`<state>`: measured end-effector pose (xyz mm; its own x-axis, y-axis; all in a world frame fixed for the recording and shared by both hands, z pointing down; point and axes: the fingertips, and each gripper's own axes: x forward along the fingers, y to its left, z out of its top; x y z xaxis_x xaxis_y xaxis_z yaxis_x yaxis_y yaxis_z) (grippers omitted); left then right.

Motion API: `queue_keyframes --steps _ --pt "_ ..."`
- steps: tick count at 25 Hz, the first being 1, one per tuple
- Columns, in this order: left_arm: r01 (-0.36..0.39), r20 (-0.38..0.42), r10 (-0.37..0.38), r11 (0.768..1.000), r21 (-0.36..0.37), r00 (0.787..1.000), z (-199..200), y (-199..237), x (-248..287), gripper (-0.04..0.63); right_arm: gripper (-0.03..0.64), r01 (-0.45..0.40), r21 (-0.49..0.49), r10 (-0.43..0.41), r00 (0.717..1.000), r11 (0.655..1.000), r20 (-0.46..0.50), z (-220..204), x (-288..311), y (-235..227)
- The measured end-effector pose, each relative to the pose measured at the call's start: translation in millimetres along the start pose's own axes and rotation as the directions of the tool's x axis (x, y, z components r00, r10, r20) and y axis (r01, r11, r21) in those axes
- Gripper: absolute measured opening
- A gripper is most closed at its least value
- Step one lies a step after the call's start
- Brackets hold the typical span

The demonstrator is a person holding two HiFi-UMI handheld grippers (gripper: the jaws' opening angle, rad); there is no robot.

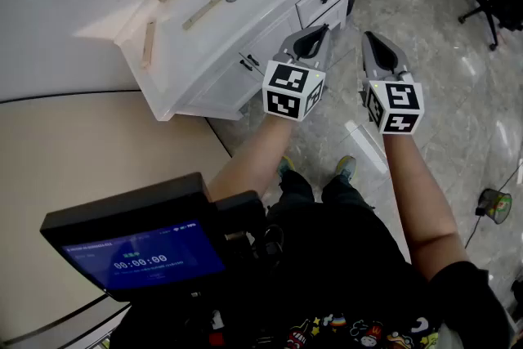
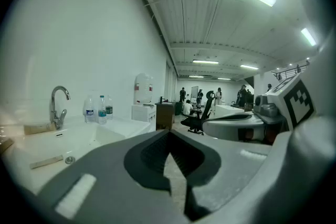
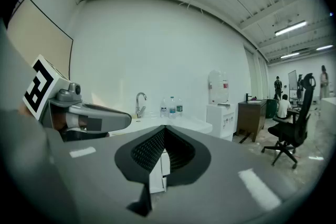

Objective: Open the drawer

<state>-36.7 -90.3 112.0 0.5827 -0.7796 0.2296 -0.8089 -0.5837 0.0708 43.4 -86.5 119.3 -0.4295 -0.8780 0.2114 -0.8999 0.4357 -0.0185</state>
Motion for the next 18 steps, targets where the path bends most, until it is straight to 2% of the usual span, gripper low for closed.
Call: queue_keyframes --steps 5,11,14,18 --pt "-0.010 -0.002 0.010 1.000 -0.007 1.000 5 0 10 0.000 0.023 -0.029 0.006 0.029 1.000 1.000 0.008 5 4 -7" --pt "-0.027 -0.003 0.027 1.000 0.004 1.000 -16 4 31 0.000 0.023 -0.072 0.000 0.072 0.997 0.997 0.010 -15 21 -15" --pt "-0.038 -0.008 0.038 0.999 -0.015 0.999 -26 23 45 0.000 0.025 -0.088 0.007 0.088 0.996 0.996 -0.010 -31 44 -21" --pt "-0.026 -0.016 0.025 0.999 -0.024 1.000 -48 59 72 0.000 0.025 -0.065 0.024 0.066 0.997 0.998 -0.030 -64 91 -34"
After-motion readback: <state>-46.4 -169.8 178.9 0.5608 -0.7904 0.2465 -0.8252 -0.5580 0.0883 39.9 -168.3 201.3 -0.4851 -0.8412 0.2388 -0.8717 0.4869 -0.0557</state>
